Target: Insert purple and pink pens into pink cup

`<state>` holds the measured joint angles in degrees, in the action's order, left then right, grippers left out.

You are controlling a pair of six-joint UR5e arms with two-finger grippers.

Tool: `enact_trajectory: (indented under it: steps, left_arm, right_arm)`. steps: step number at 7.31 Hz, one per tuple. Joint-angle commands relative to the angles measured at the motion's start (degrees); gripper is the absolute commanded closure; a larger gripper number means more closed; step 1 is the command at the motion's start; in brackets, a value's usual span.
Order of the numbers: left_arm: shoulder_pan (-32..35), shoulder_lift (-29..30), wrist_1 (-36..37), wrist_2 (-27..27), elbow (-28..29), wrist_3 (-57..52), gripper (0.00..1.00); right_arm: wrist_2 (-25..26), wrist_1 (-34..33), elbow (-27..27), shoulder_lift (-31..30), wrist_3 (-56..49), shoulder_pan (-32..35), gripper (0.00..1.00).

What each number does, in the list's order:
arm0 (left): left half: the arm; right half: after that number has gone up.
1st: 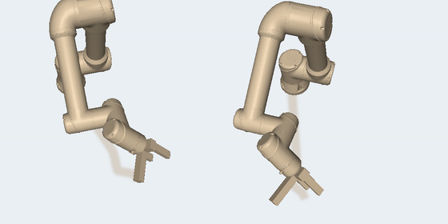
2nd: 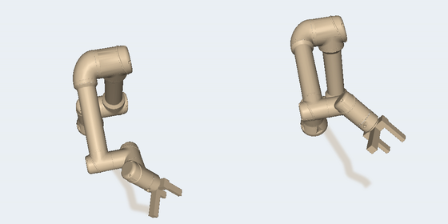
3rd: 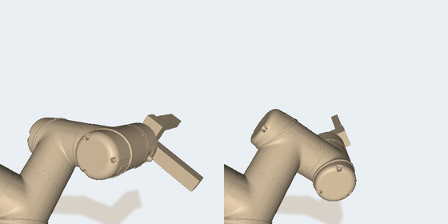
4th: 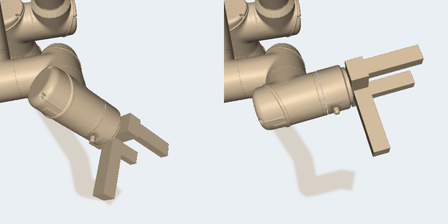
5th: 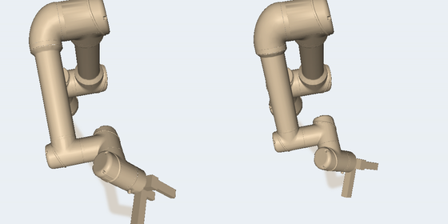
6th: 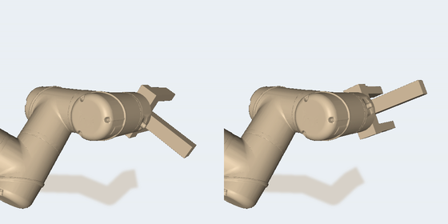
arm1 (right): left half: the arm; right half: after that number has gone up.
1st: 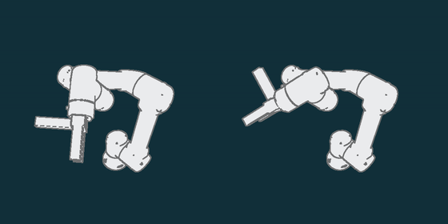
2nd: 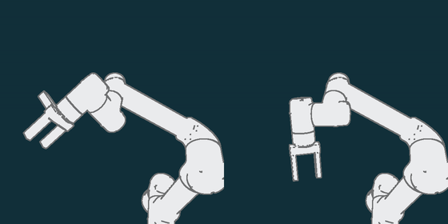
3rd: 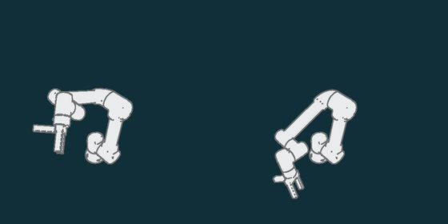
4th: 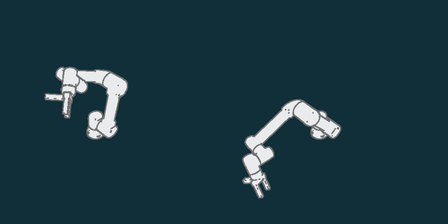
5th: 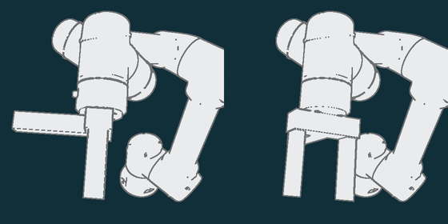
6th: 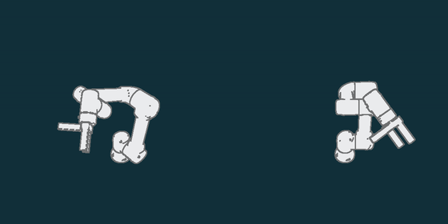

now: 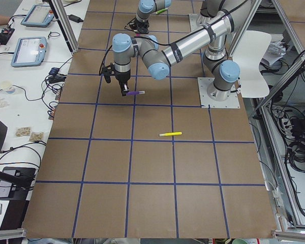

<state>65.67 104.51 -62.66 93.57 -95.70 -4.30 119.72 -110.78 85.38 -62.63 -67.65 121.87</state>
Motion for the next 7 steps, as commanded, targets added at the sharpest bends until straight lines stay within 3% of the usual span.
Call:
enact_trajectory:
  steps: [1, 2, 4, 7]
  left_arm:
    - [0.9, -0.7, -0.3, -1.0, 0.2, 0.3, 1.00]
    - [1.0, -1.4, -0.3, -1.7, 0.2, 0.4, 1.00]
    - [6.1, -1.3, 0.3, -1.1, 2.0, 5.5, 1.00]
    - [17.3, -1.1, 5.5, -1.6, 2.4, 19.6, 1.00]
  right_arm:
    - [-0.8, -0.9, 0.0, 0.0, -0.1, 0.0, 0.00]
    - [-1.0, -1.0, -0.3, -0.3, -0.1, -0.1, 0.00]
    - [-6.9, -0.8, -1.3, -4.5, -2.8, -3.8, 0.00]
    - [-18.2, 5.0, -1.2, -14.1, -2.2, -17.1, 0.00]
